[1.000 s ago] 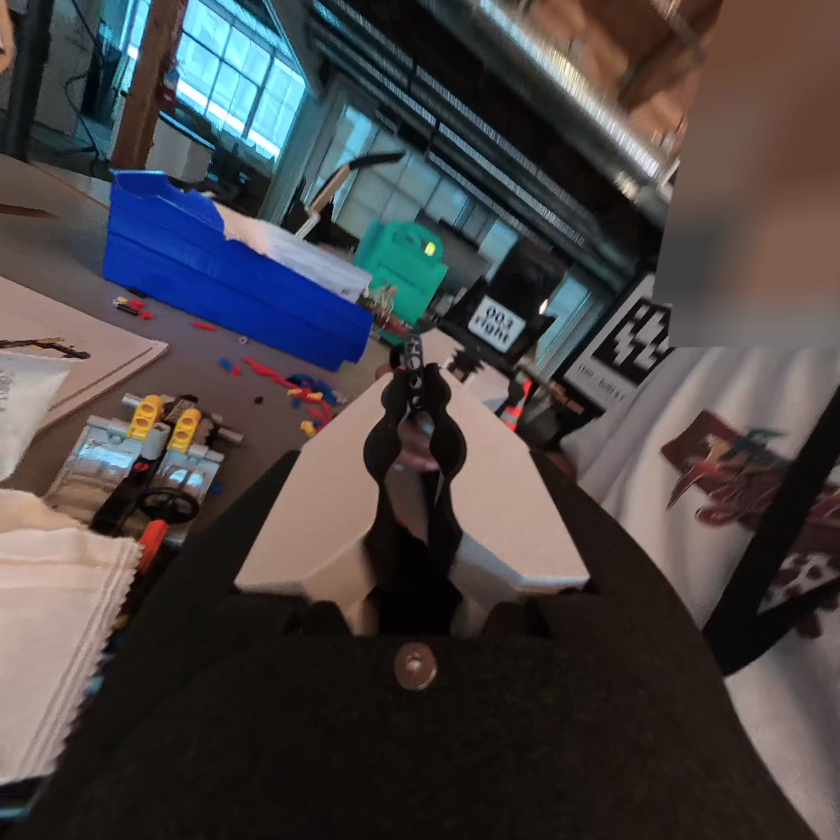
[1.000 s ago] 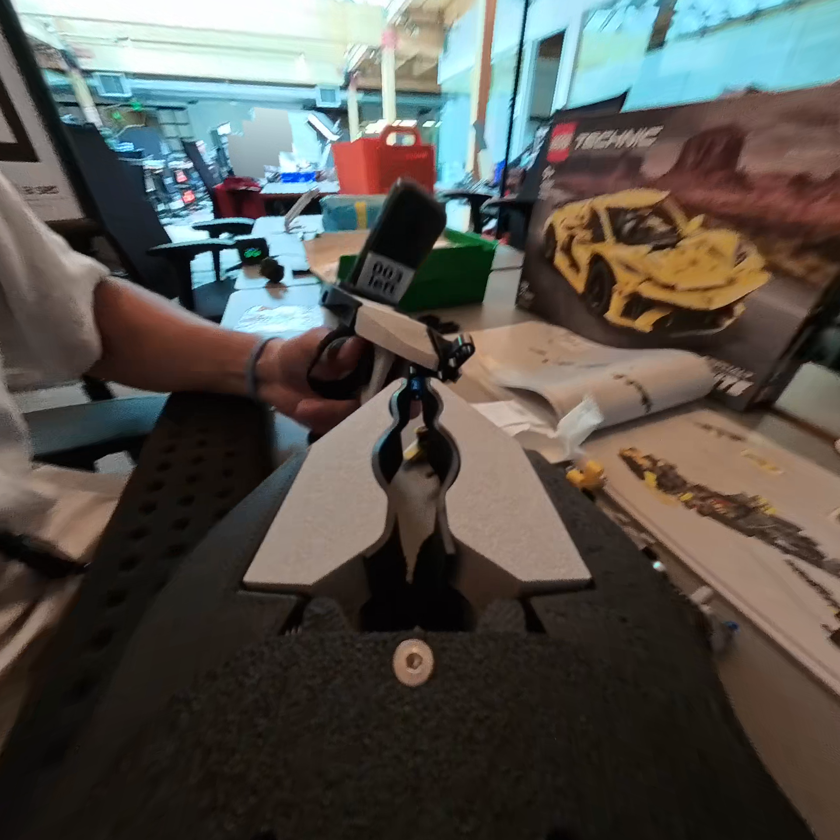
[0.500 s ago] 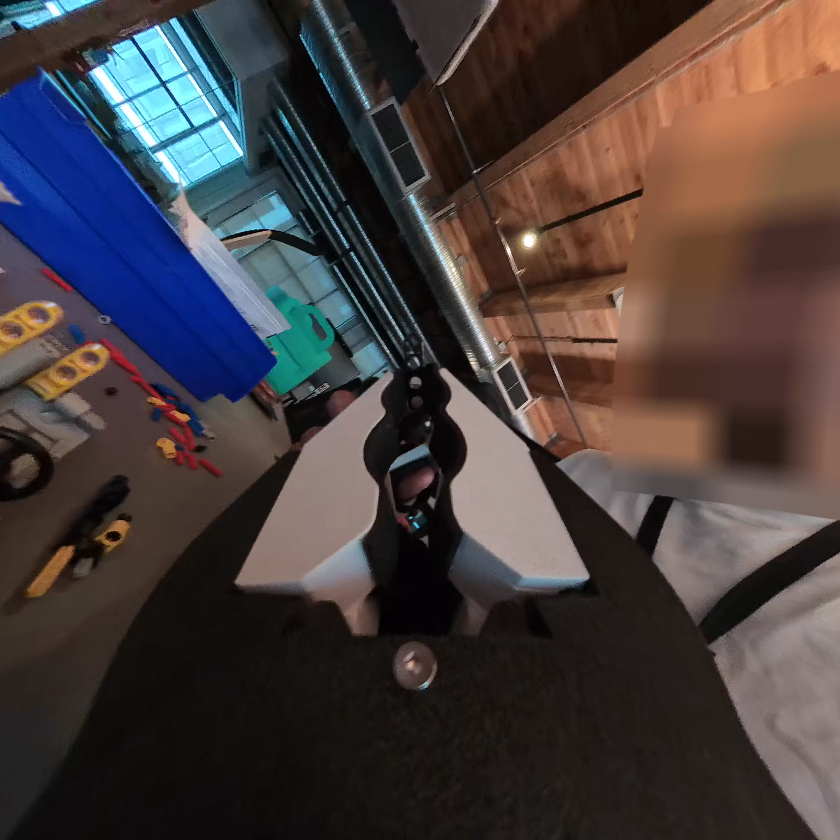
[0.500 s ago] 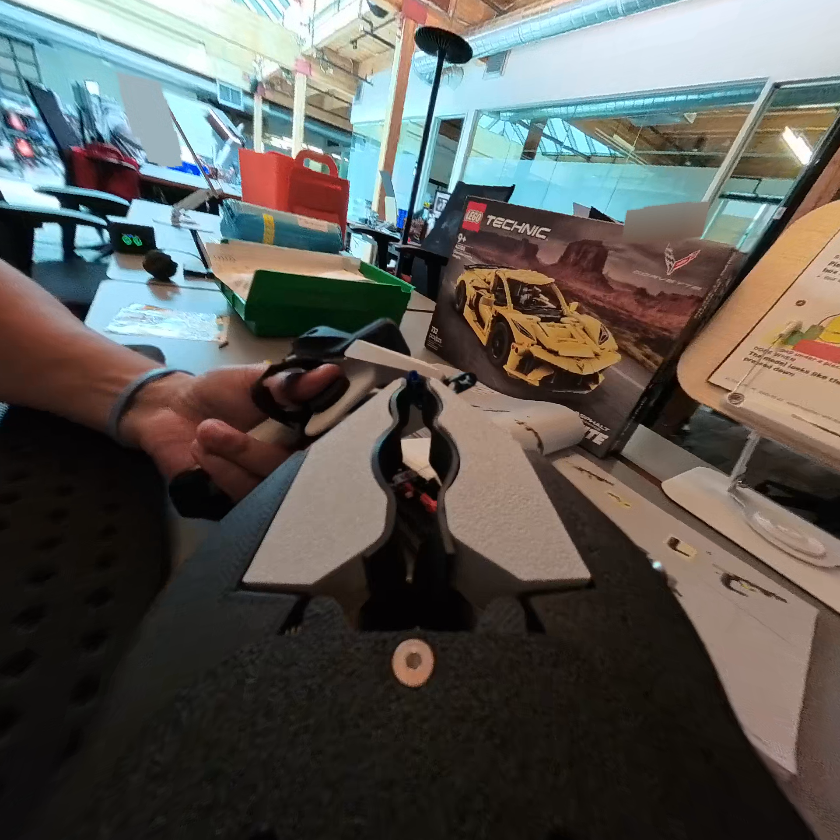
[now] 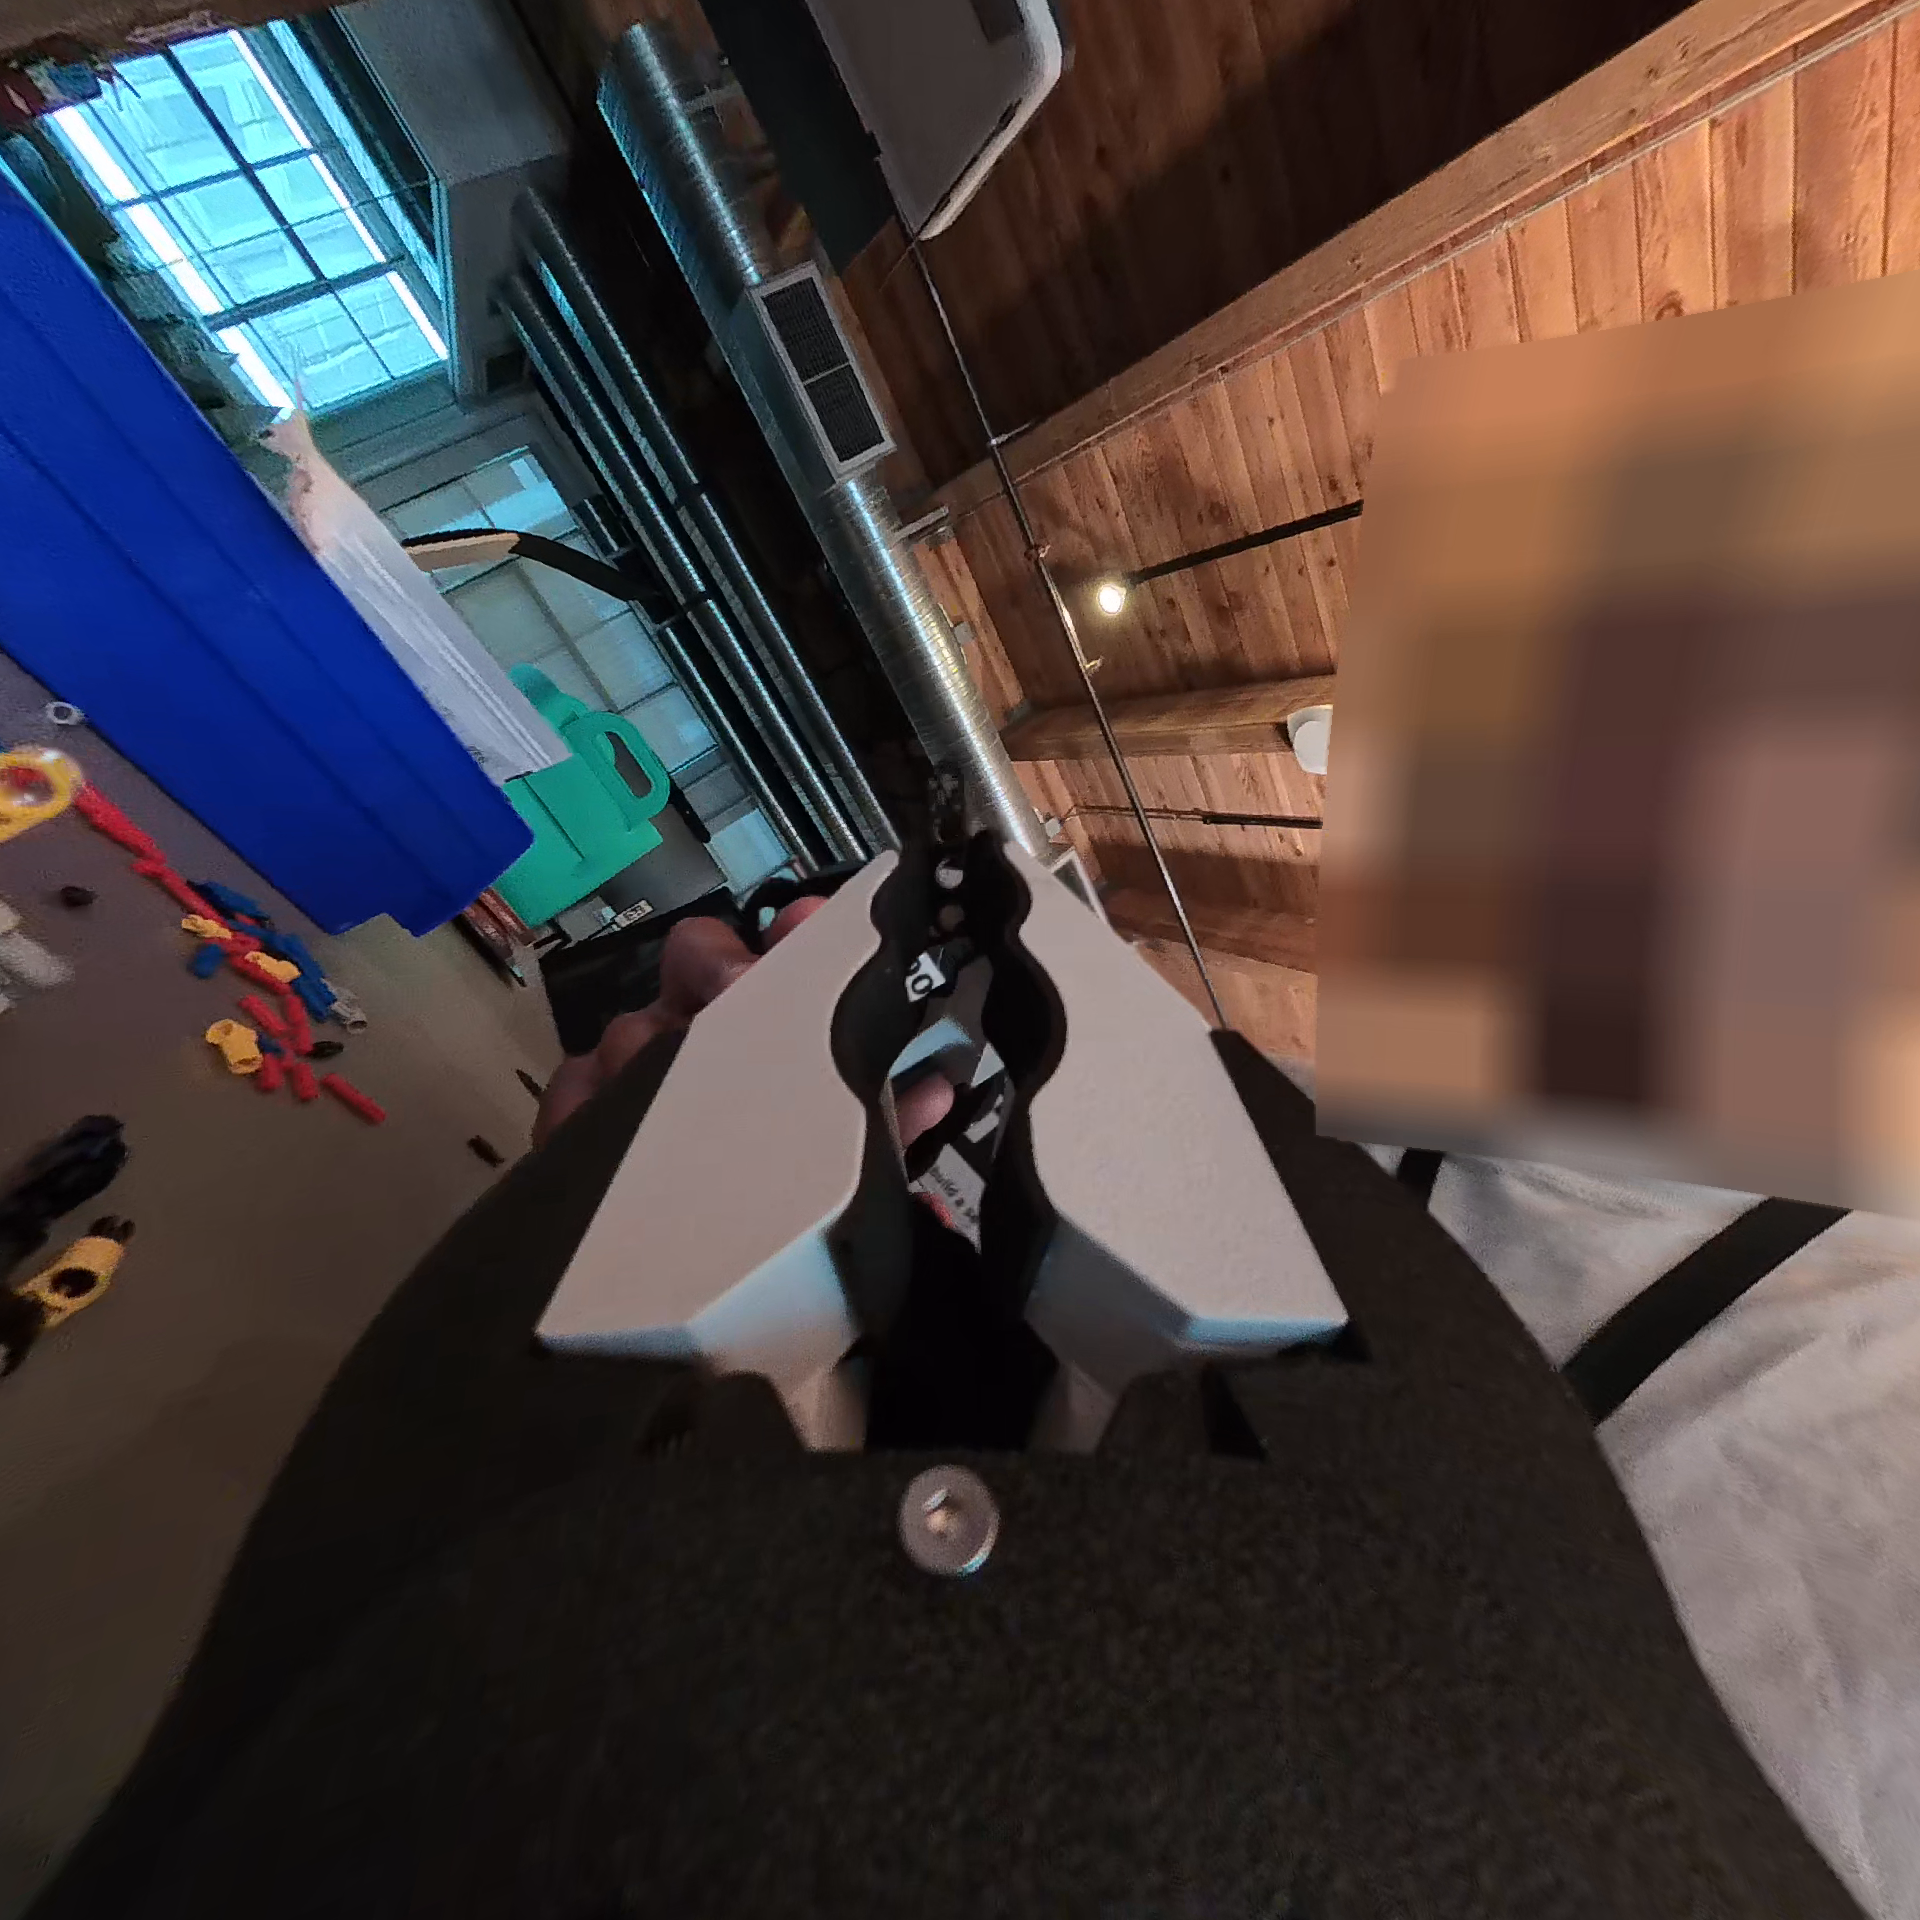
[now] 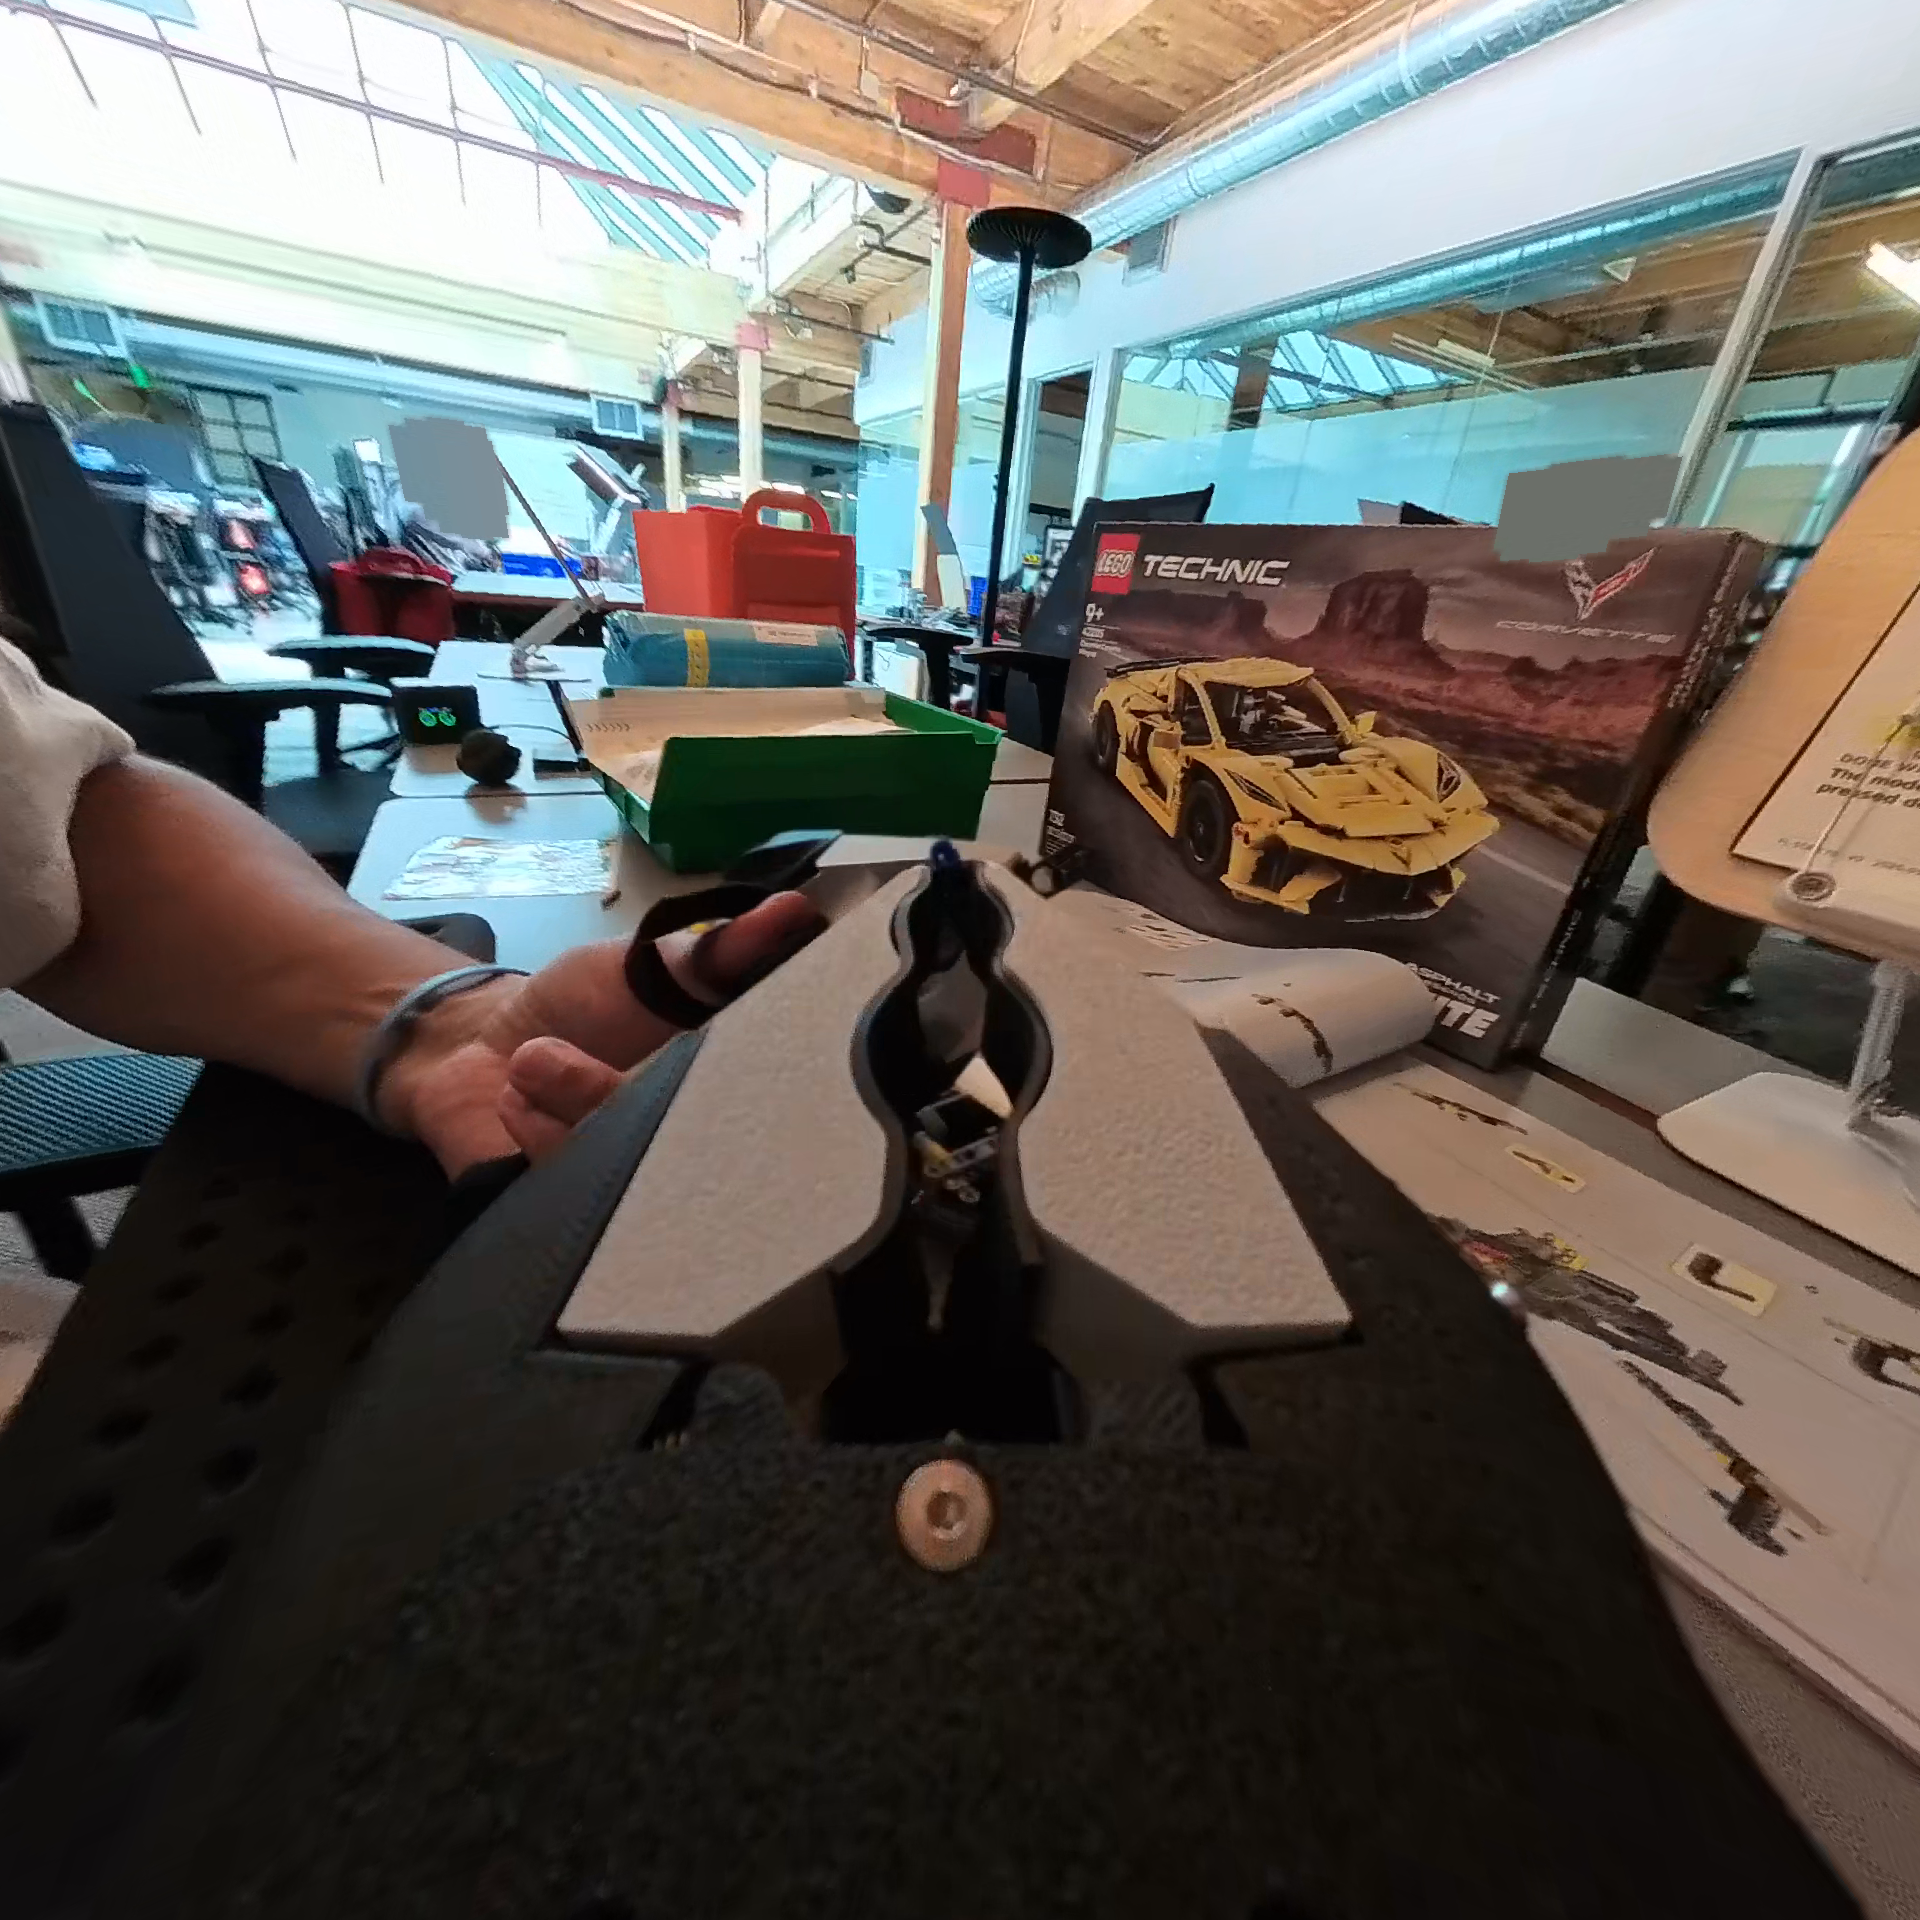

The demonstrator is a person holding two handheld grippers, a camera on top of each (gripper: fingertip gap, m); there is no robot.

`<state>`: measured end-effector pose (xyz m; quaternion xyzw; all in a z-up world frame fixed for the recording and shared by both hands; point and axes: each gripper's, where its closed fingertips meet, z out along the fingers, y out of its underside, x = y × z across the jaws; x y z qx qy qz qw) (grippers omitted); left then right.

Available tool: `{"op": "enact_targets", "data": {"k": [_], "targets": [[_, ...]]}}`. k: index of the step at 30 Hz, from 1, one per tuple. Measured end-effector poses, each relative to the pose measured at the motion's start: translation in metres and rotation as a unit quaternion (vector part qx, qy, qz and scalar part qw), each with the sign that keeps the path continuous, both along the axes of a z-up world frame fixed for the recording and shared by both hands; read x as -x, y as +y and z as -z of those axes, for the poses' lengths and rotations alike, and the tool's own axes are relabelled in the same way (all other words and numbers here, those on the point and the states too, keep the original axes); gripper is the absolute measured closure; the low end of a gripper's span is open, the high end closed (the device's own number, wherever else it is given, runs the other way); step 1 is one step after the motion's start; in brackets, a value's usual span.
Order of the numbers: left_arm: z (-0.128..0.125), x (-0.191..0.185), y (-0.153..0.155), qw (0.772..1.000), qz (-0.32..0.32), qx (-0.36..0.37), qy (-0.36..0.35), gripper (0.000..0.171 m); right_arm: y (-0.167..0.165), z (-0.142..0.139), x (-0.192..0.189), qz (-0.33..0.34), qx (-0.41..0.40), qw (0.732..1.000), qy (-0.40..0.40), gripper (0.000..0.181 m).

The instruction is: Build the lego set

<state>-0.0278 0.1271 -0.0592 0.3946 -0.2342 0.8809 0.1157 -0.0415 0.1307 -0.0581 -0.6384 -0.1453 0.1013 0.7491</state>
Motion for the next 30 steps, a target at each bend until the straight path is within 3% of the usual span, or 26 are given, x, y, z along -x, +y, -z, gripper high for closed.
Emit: {"op": "enact_targets", "data": {"k": [13, 16, 20, 24, 27, 29, 30], "targets": [[0.007, -0.003, 0.002, 1.000, 0.005, 0.021, 0.019, 0.166, 0.003, 0.008, -0.002, -0.024, 0.035, 0.998, 0.055, 0.178], [0.010, -0.005, 0.003, 0.999, 0.000, 0.021, 0.029, 0.166, 0.005, 0.013, -0.004, 0.001, 0.038, 0.999, 0.014, 0.178], [0.001, -0.003, -0.002, 0.999, 0.020, 0.027, 0.009, 0.166, 0.000, 0.004, -0.002, 0.048, -0.018, 0.996, -0.076, 0.177], [-0.003, -0.003, -0.001, 1.000, -0.003, -0.013, 0.000, 0.166, -0.001, -0.002, -0.003, -0.019, 0.001, 0.998, 0.064, 0.178], [-0.007, -0.001, -0.002, 0.998, -0.025, -0.055, -0.015, 0.167, -0.002, -0.006, -0.002, -0.079, 0.019, 0.982, 0.169, 0.178], [-0.005, -0.002, -0.003, 0.991, -0.054, -0.124, -0.013, 0.167, -0.004, -0.009, -0.004, -0.102, 0.024, 0.973, 0.208, 0.178], [0.003, -0.002, -0.004, 0.979, -0.071, -0.192, -0.006, 0.167, -0.006, -0.010, -0.008, -0.103, 0.021, 0.971, 0.213, 0.178]]}}
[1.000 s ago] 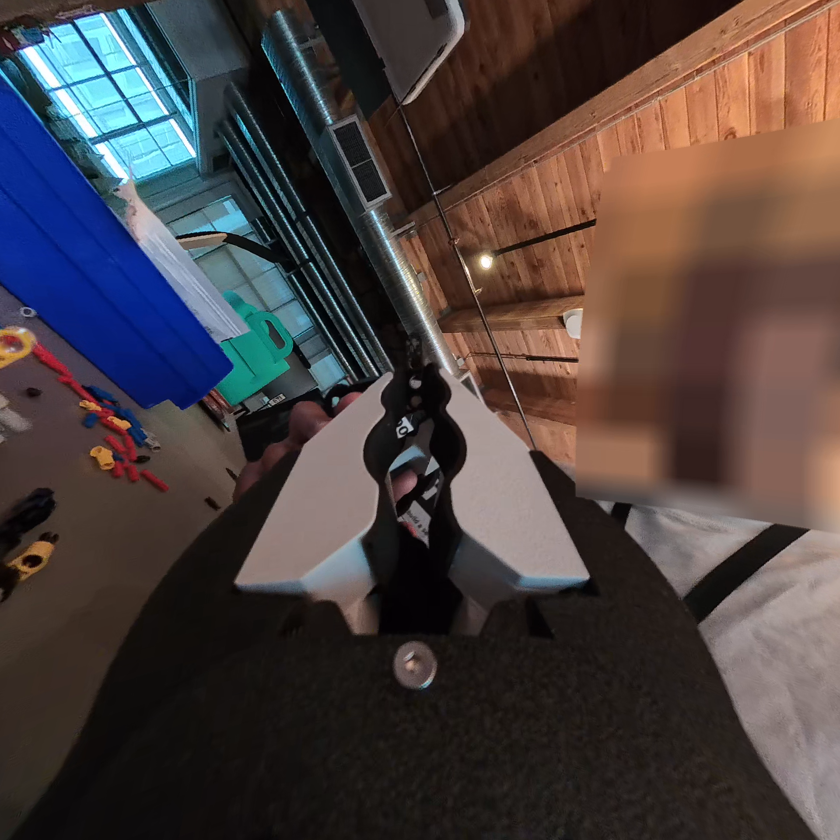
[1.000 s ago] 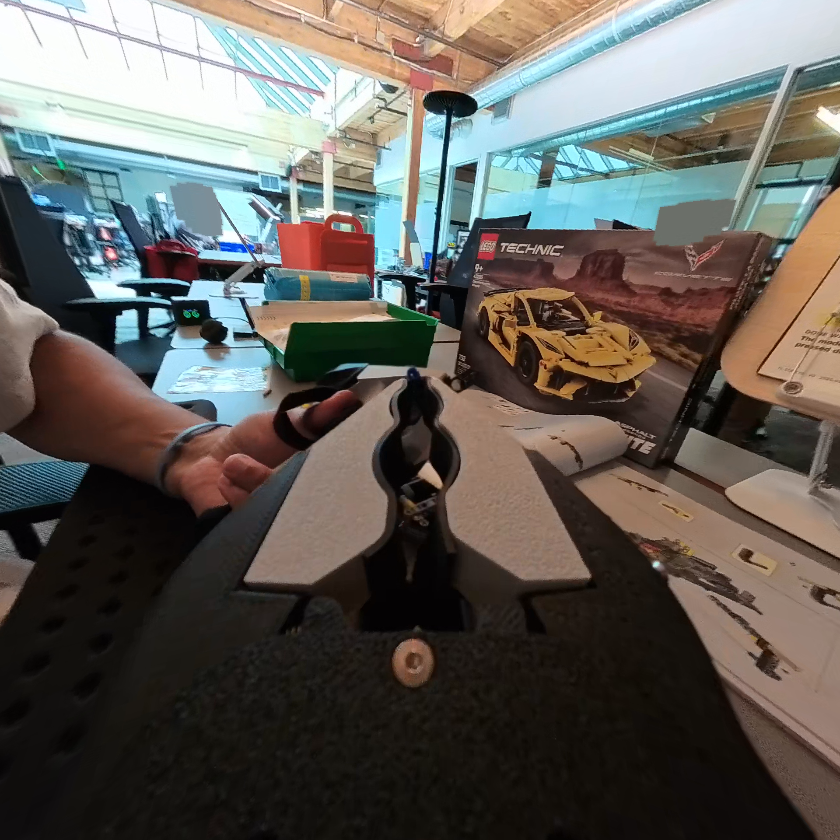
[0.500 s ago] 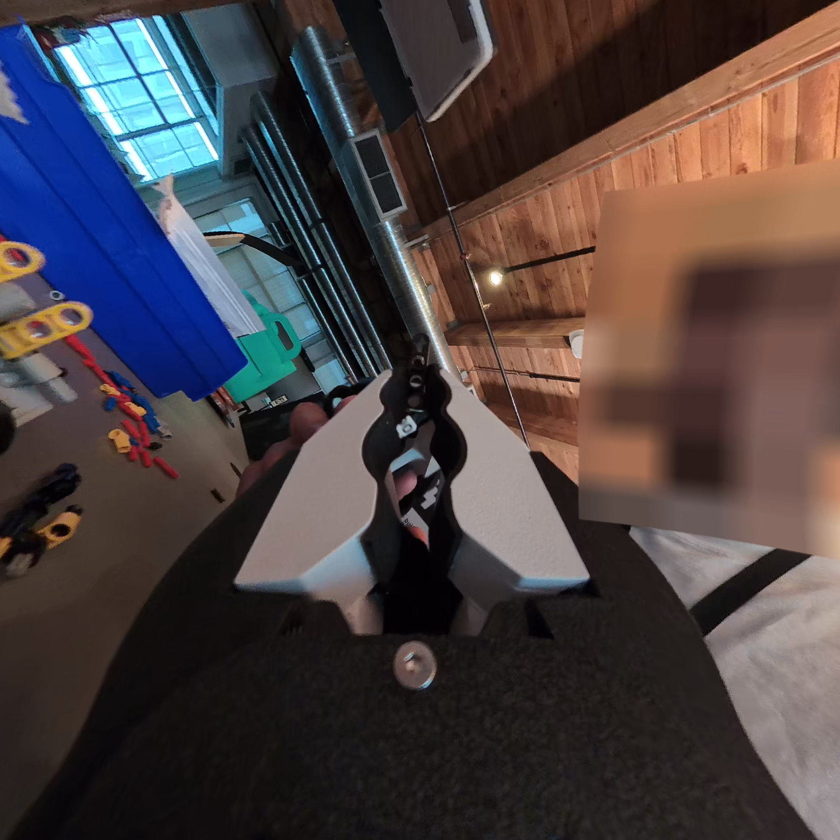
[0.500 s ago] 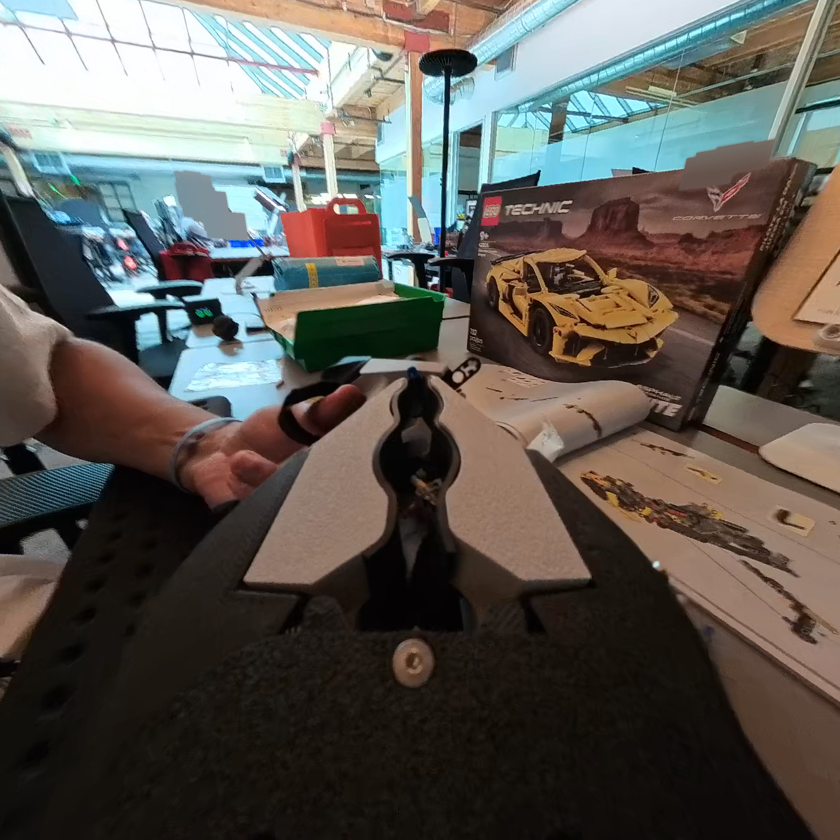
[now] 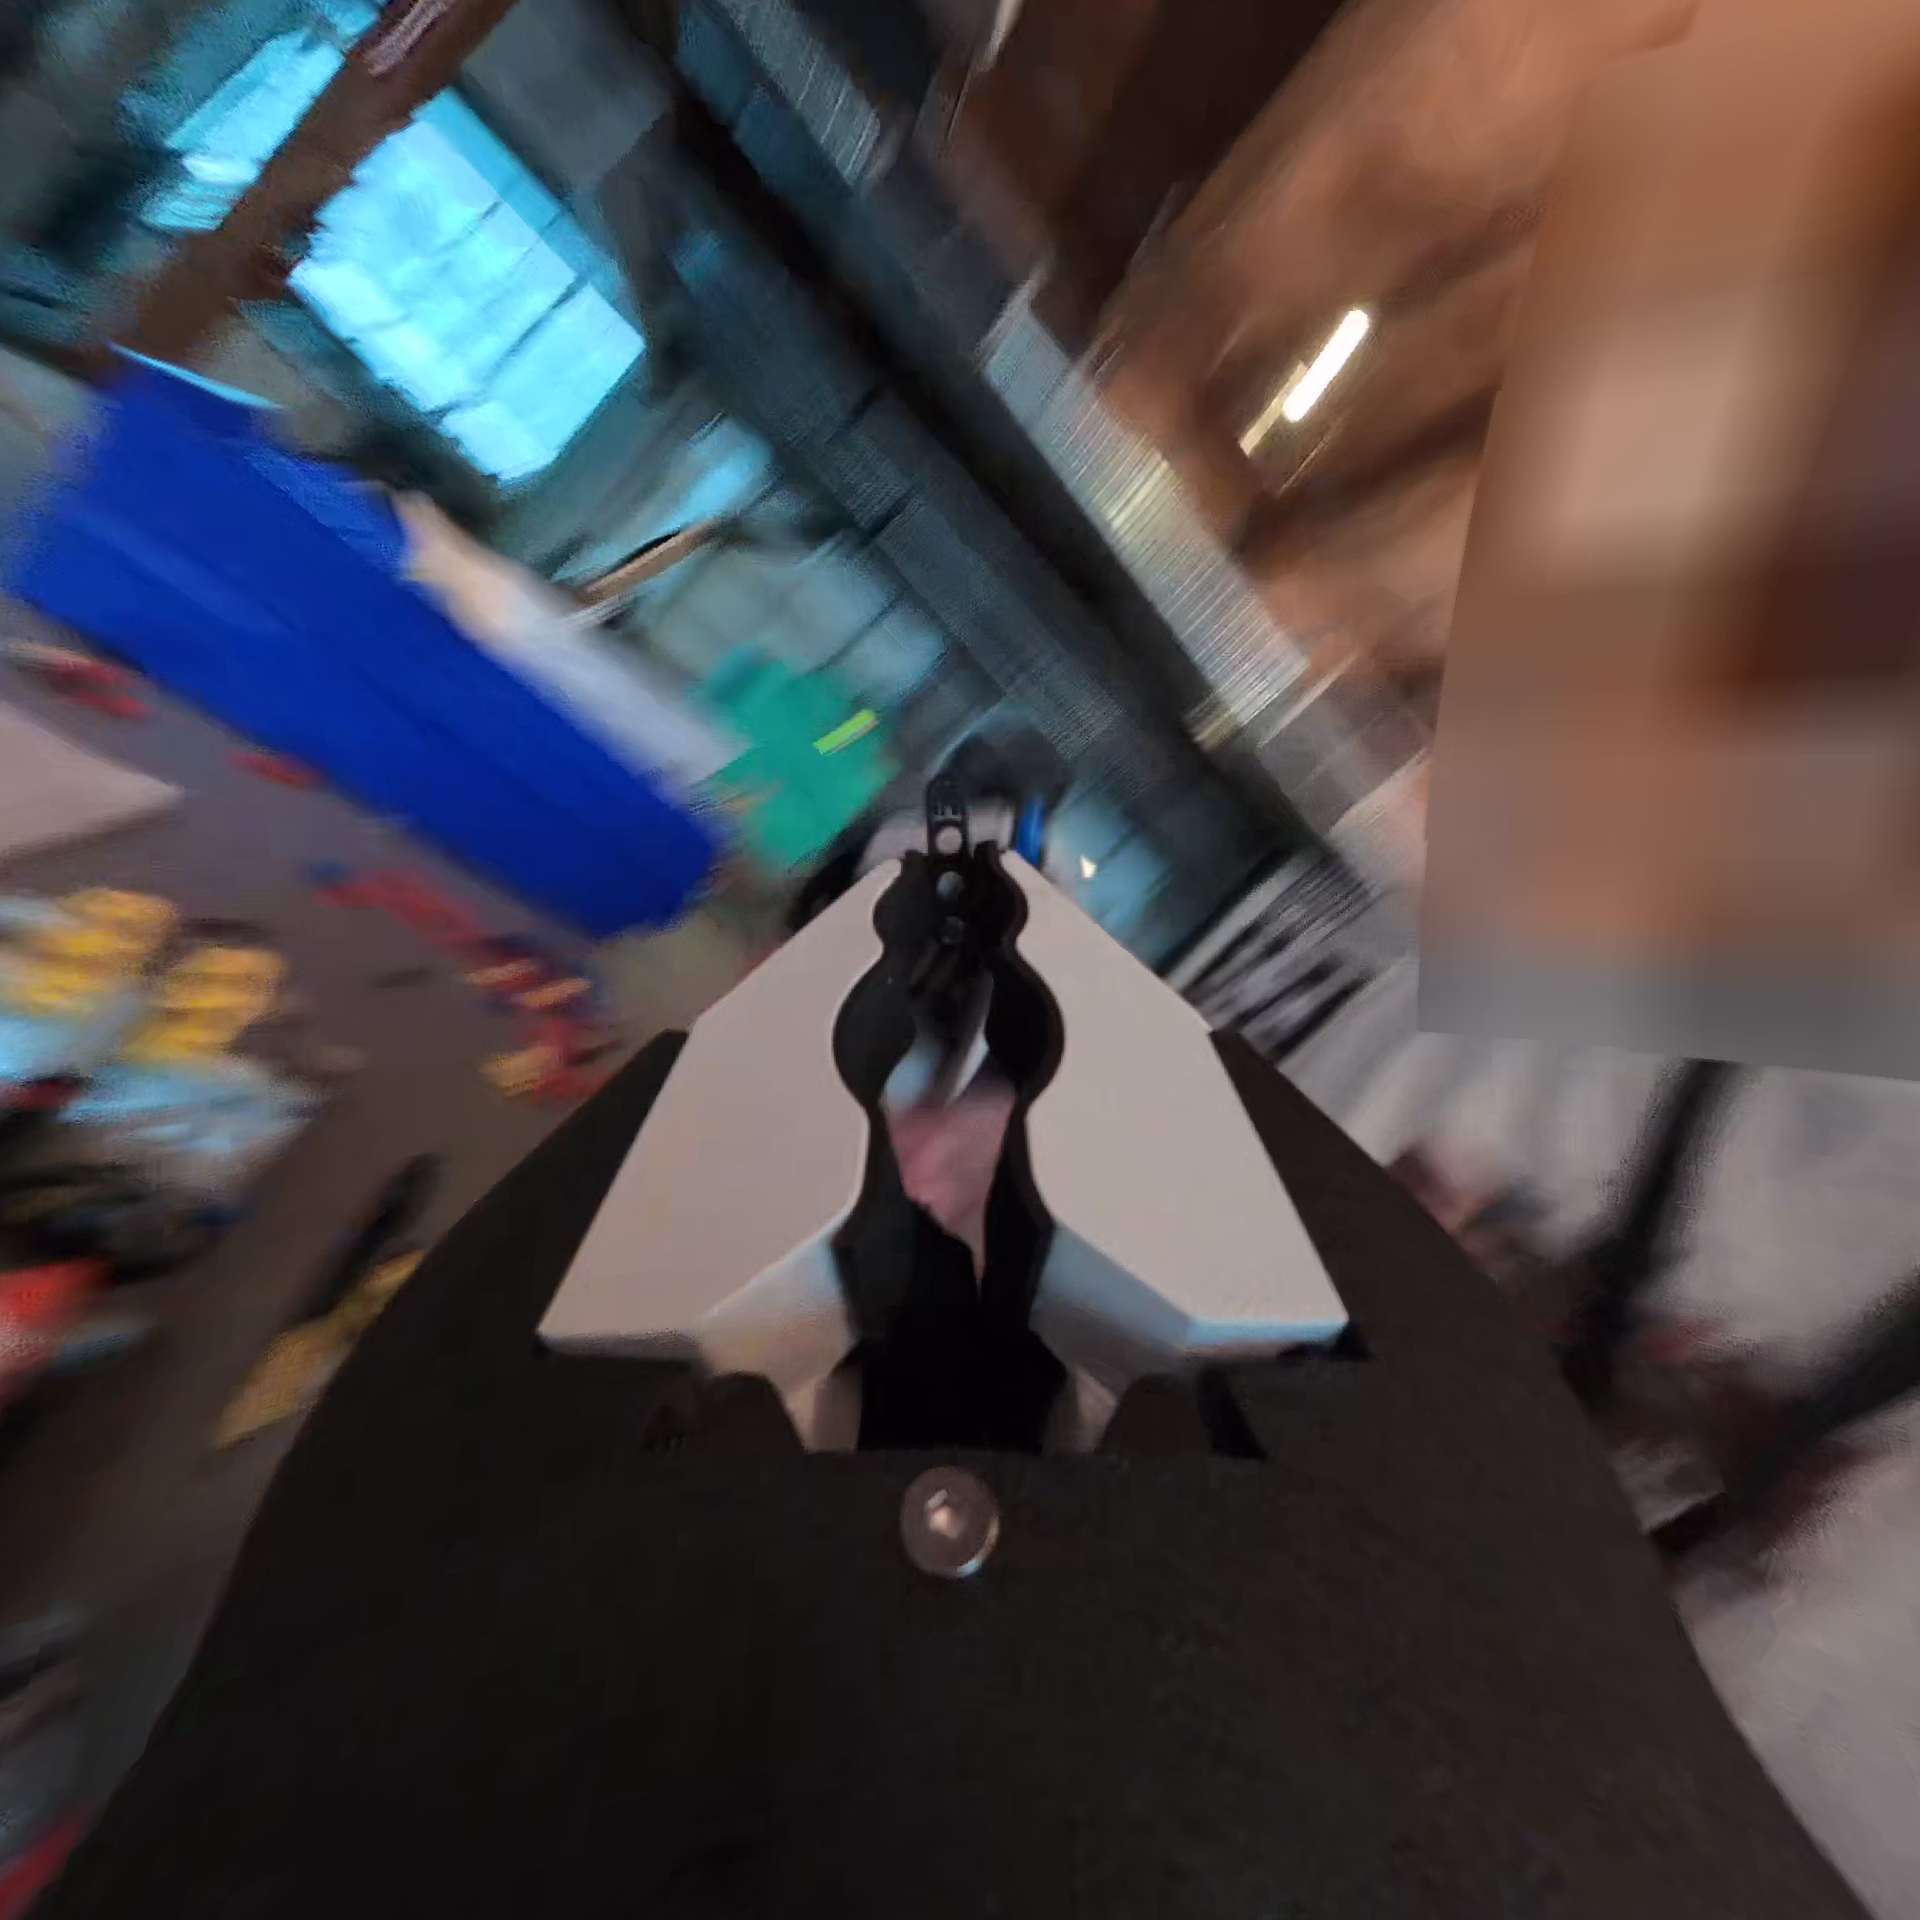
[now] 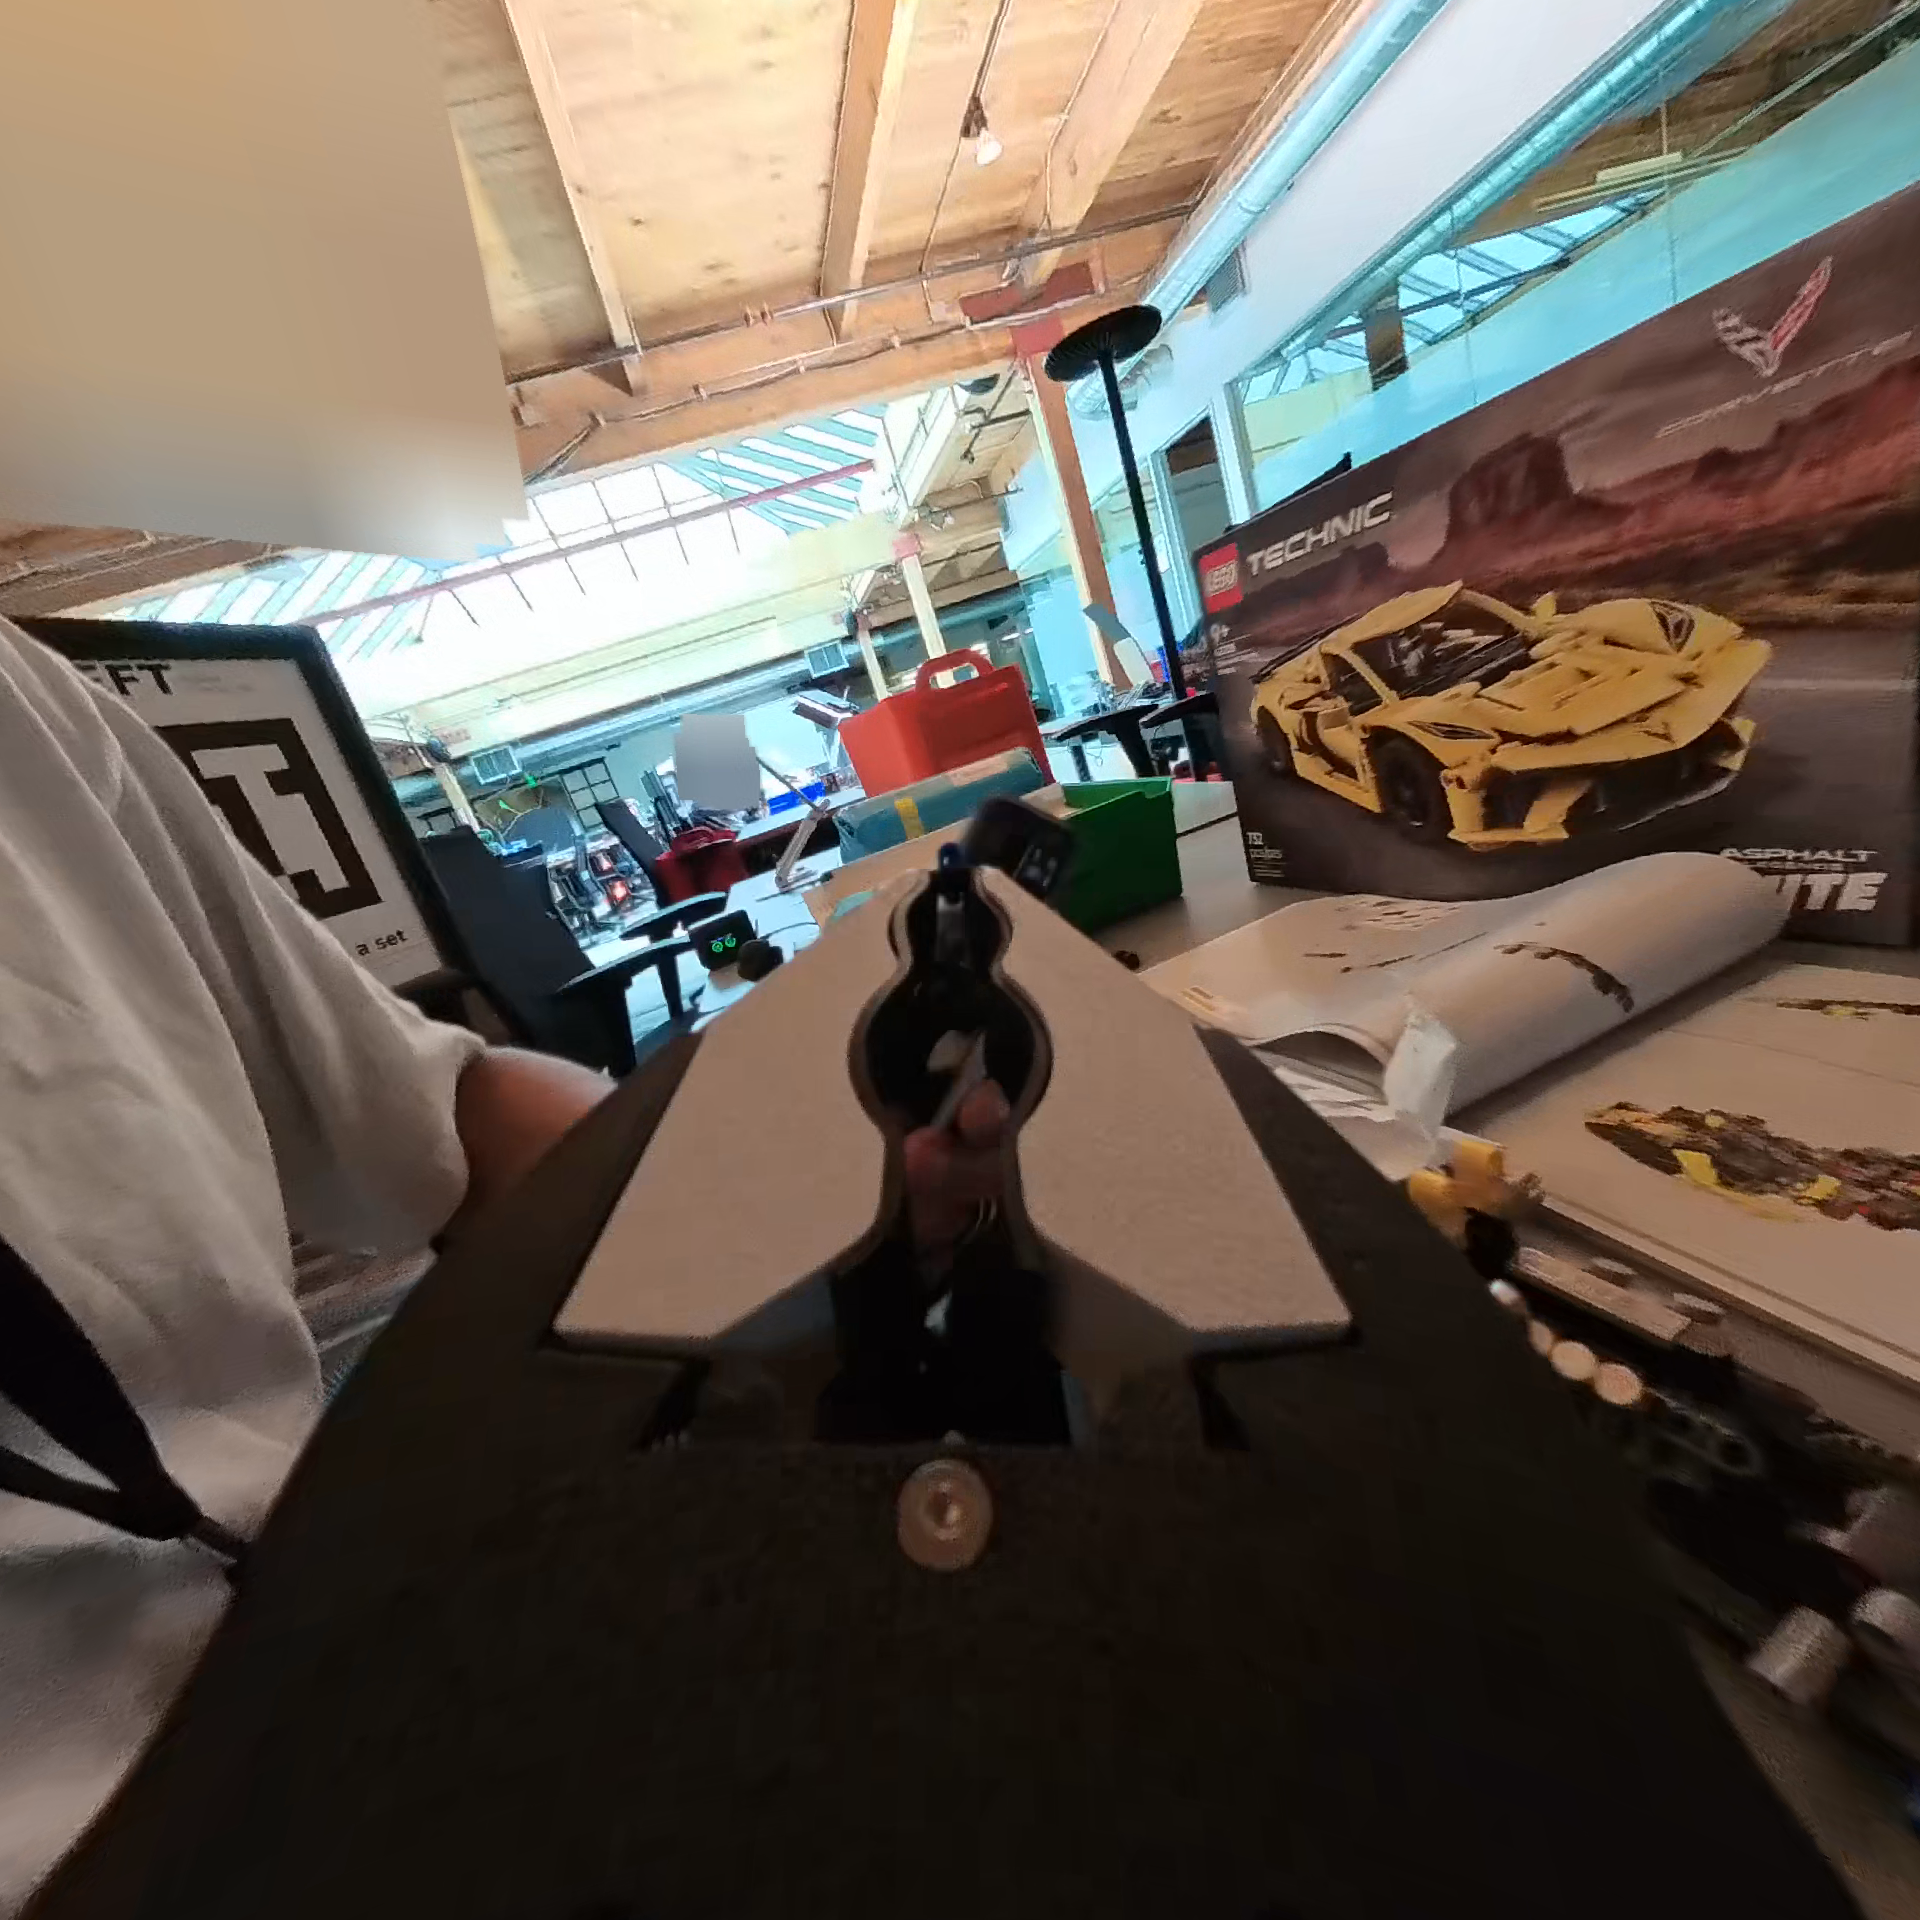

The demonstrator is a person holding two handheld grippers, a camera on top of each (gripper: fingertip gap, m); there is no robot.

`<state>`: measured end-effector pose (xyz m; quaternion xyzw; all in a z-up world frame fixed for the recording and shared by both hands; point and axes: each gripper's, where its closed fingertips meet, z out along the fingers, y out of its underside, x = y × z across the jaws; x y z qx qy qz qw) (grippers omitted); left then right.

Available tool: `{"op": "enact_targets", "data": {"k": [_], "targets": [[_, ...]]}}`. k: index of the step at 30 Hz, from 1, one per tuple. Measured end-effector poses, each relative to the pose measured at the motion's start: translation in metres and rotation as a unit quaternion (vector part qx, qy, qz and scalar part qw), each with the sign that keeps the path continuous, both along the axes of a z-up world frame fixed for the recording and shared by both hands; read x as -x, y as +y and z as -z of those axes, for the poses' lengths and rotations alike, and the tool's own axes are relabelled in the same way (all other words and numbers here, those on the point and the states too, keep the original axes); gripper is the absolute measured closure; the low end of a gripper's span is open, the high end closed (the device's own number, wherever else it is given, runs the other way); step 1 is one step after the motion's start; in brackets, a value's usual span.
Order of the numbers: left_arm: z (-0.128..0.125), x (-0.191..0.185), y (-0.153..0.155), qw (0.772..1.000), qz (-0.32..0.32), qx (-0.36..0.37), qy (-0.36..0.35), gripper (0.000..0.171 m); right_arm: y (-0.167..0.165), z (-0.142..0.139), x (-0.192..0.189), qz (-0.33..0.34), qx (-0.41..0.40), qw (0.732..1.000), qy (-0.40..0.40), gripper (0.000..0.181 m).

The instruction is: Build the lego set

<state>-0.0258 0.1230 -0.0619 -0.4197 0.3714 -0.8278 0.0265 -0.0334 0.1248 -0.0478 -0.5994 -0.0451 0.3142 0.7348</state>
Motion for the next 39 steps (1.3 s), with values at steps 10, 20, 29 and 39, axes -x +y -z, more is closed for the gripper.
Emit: {"op": "enact_targets", "data": {"k": [10, 20, 29, 39], "targets": [[0.129, 0.028, 0.008, 0.810, -0.054, -0.573, 0.113, 0.167, 0.007, 0.038, -0.019, 0.066, 0.086, 0.989, -0.098, 0.178], [0.161, 0.046, 0.007, 0.706, 0.060, -0.673, 0.211, 0.166, 0.007, 0.042, -0.025, 0.064, 0.098, 0.990, -0.084, 0.178], [0.145, 0.063, 0.018, 0.658, 0.136, -0.664, 0.328, 0.153, 0.005, 0.044, -0.027, 0.062, 0.102, 0.990, -0.079, 0.178], [0.158, 0.064, 0.010, 0.658, 0.141, -0.615, 0.412, 0.146, 0.002, 0.041, -0.033, 0.062, 0.098, 0.991, -0.061, 0.177]]}}
